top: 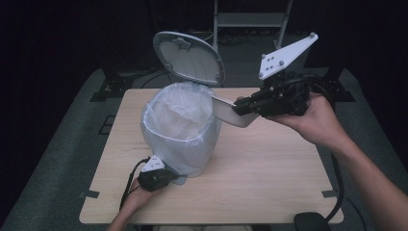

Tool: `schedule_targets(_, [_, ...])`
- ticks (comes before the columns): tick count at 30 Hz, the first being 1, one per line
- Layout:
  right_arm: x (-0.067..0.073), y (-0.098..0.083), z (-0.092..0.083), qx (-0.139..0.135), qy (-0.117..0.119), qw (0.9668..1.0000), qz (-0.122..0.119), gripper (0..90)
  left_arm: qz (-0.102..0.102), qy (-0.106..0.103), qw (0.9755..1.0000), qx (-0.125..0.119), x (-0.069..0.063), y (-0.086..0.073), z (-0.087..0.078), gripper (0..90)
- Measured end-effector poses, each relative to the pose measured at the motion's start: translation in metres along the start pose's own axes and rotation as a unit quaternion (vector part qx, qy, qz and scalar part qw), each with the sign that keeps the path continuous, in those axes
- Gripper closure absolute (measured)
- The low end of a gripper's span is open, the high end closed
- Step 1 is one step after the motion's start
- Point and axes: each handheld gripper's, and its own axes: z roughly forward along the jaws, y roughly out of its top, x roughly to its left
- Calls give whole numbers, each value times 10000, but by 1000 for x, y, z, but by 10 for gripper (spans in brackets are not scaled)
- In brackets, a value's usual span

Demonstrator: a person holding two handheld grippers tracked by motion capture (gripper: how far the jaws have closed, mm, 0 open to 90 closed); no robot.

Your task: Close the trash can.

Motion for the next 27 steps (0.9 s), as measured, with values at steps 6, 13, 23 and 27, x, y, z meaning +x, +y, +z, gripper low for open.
schedule_targets(6, [-1,13,5,-12,38,10000,-74,841,3,-7,10000,-2,0,0,0,838])
schedule_targets(13, [-4,26,15,-35,177,9998,-107,841,12,-1,10000,0,0,0,0,838])
schedule_targets(23, [-5,41,28,-32,296,9994,-157,841,21,1,10000,-1,0,0,0,837])
schedule_targets(27, [-5,47,31,-45,301,9994,-171,841,32,7,10000,3,0,0,0,837])
